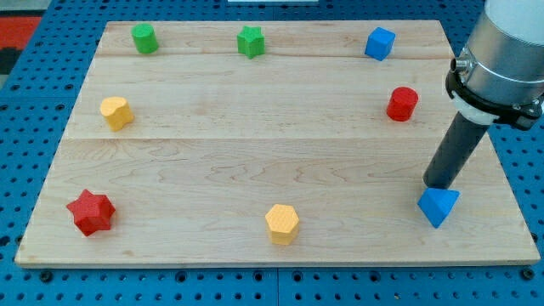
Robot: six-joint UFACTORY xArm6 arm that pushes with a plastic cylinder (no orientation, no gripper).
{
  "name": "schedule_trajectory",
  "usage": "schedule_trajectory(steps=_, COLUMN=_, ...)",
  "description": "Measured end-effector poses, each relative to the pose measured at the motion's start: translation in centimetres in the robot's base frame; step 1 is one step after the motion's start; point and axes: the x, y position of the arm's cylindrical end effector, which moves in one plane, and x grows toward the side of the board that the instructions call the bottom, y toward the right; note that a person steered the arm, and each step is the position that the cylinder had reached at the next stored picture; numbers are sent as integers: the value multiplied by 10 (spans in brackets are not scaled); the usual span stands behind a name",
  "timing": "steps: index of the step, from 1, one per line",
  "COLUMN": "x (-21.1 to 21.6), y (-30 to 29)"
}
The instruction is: Move the red circle at the bottom side of the green star
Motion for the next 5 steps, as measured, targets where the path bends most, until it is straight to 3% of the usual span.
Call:
schedule_trajectory(steps=3, x=0, y=-1)
schedule_trajectory(steps=5, x=-76, y=37)
